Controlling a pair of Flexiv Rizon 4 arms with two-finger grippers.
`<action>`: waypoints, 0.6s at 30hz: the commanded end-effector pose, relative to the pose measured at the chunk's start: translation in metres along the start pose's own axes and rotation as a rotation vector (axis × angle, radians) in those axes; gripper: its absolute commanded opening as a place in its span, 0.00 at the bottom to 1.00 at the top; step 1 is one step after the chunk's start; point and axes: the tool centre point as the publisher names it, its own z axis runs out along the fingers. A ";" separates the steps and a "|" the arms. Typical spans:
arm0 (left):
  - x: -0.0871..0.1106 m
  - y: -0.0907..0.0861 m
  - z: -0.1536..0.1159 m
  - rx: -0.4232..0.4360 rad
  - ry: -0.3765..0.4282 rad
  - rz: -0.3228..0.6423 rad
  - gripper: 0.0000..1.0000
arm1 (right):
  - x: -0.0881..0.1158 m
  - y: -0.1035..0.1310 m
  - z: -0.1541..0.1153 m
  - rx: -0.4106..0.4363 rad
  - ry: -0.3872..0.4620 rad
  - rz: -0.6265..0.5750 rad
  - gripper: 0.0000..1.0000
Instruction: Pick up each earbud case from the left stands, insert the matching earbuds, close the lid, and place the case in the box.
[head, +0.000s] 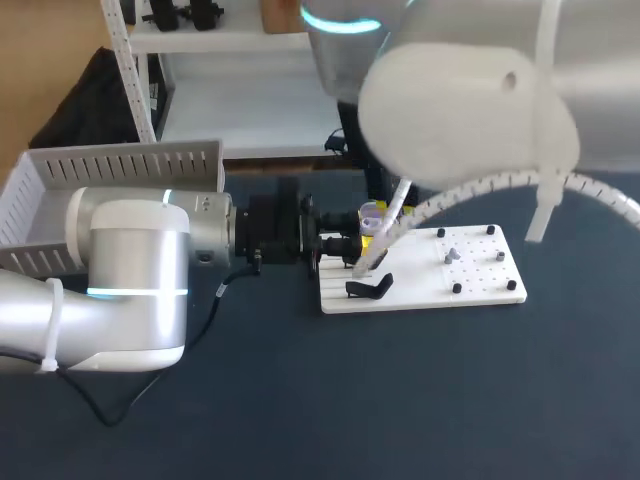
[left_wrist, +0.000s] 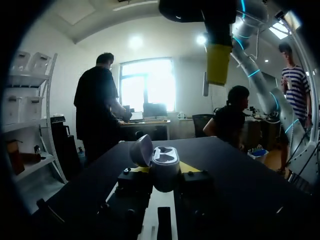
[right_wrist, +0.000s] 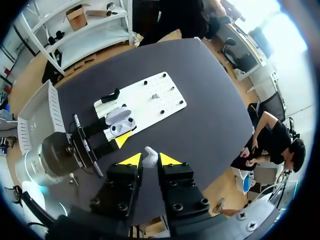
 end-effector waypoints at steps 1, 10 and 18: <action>0.001 0.000 0.000 -0.003 -0.004 0.002 0.00 | 0.007 0.007 0.004 0.013 -0.021 0.015 0.00; 0.001 0.000 0.000 -0.003 -0.004 0.002 0.00 | 0.007 0.007 0.004 0.013 -0.021 0.015 0.00; 0.001 0.000 0.000 -0.003 -0.004 0.002 0.00 | 0.003 0.020 0.012 0.011 -0.052 0.051 0.00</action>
